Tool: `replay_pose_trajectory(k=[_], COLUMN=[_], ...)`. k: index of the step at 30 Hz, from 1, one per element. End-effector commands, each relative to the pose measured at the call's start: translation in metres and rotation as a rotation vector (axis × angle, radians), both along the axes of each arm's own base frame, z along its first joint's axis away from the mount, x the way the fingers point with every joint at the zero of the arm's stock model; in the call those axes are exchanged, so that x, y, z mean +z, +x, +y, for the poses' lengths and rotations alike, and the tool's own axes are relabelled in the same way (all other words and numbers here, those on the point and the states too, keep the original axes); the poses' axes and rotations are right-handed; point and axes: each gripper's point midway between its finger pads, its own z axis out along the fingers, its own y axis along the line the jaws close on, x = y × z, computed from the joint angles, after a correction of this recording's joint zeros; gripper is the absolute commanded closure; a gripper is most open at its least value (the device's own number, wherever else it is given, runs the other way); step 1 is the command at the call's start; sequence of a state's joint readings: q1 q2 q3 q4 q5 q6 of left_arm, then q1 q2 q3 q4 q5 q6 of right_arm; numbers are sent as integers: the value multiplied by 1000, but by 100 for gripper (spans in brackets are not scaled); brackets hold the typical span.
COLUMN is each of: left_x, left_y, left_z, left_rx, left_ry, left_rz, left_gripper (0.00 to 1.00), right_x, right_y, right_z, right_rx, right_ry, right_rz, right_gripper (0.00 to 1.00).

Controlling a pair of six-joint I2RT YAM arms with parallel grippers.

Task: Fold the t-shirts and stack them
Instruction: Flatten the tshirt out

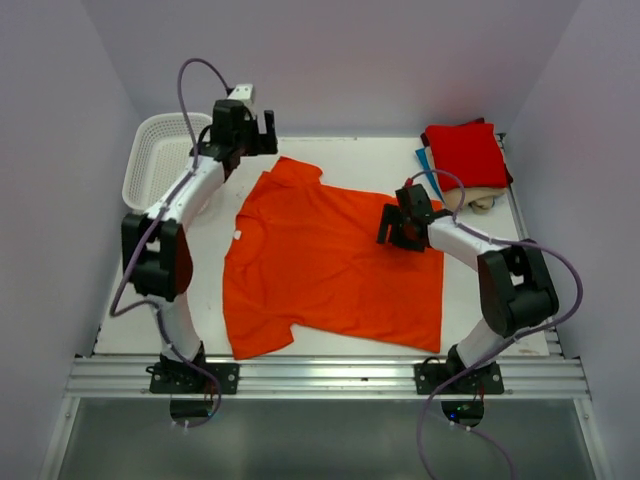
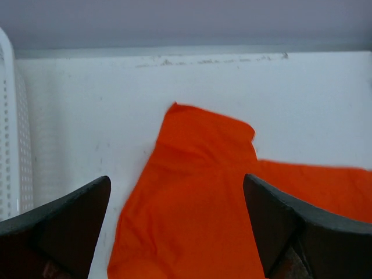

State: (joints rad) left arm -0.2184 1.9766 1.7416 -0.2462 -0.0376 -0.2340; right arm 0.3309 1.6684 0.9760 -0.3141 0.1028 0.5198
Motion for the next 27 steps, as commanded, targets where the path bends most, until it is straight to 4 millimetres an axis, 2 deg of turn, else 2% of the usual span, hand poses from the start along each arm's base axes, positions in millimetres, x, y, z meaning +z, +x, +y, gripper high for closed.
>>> replay_pose_trajectory(k=[1, 2, 3, 4, 5, 6, 7, 8, 9, 10, 11, 12, 13, 14, 15, 16, 17, 18, 19, 20, 21, 24, 25, 26, 27], left_x=[32, -3, 12, 6, -18, -12, -16, -30, -38, -44, -45, -61, -66, -59, -77, -80, -72, -89, -92, -85, -100, -116, -115, -129, -132], left_y=[-73, -100, -119, -134, -154, -166, -173, -183, -185, -186, -181, -176, -174, -162, -154, -148, -135, -128, -121, -110, -104, -85, -78, -78, -75], left_z=[-25, -27, -27, -29, -32, -31, -35, -42, -45, -50, -54, -59, -67, -73, -78, -84, -90, -93, -95, -99, -101, -100, -99, -94, -90], left_rx=[-85, -90, -92, -107, -121, -126, -145, -171, -185, -208, -215, -226, -252, -262, -263, -275, -283, -277, -272, -272, -265, -233, -217, -197, -172], left_ry=[-128, -127, -164, -176, -173, -181, -175, -161, -156, -165, -168, -169, -189, -201, -206, -219, -232, -231, -230, -235, -228, -201, -194, -182, -170], left_rz=[-17, 61, 38, 54, 112, 98, 101, 119, 135, 157, 162, 200, 222, 204, 239, 243, 214, 245, 246, 235, 259, 277, 272, 306, 310], left_gripper=[0, 0, 0, 0, 0, 0, 0, 3, 8, 18, 41, 53, 78, 89, 98, 100, 100, 100, 100, 100, 100, 100, 100, 100, 100], right_x=[65, 81, 92, 97, 105, 106, 106, 105, 104, 101, 100, 97, 93, 92, 89, 89, 86, 83, 79, 77, 76, 63, 53, 50, 46], right_y=[24, 24, 23, 21, 17, 16, 12, 11, 12, 9, 10, 13, 10, 11, 14, 17, 17, 18, 18, 20, 22, 29, 30, 35, 37], right_z=[11, 11, 10, 8, 6, 1, -1, -3, -3, 1, 4, 7, 5, 7, 6, 8, 9, 9, 9, 9, 9, 9, 9, 11, 11], right_rx=[56, 60, 59, 61, 57, 46, 43, 40, 38, 53, 63, 70, 51, 51, 46, 43, 44, 40, 38, 37, 36, 33, 29, 29, 27], right_ry=[69, 78, 76, 71, 71, 52, 39, 33, 29, 45, 53, 59, 55, 58, 51, 58, 59, 57, 53, 51, 46, 25, 16, 14, 8], right_rz=[-214, -249, -270, -278, -287, -287, -271, -265, -259, -239, -232, -220, -191, -182, -176, -179, -176, -167, -156, -153, -151, -129, -101, -97, -86], right_gripper=[13, 7, 1, 1, 1, 1, 1, 1, 8, 15, 27, 92, 100, 100, 100, 100, 100, 100, 100, 100, 100, 100, 100, 100, 100])
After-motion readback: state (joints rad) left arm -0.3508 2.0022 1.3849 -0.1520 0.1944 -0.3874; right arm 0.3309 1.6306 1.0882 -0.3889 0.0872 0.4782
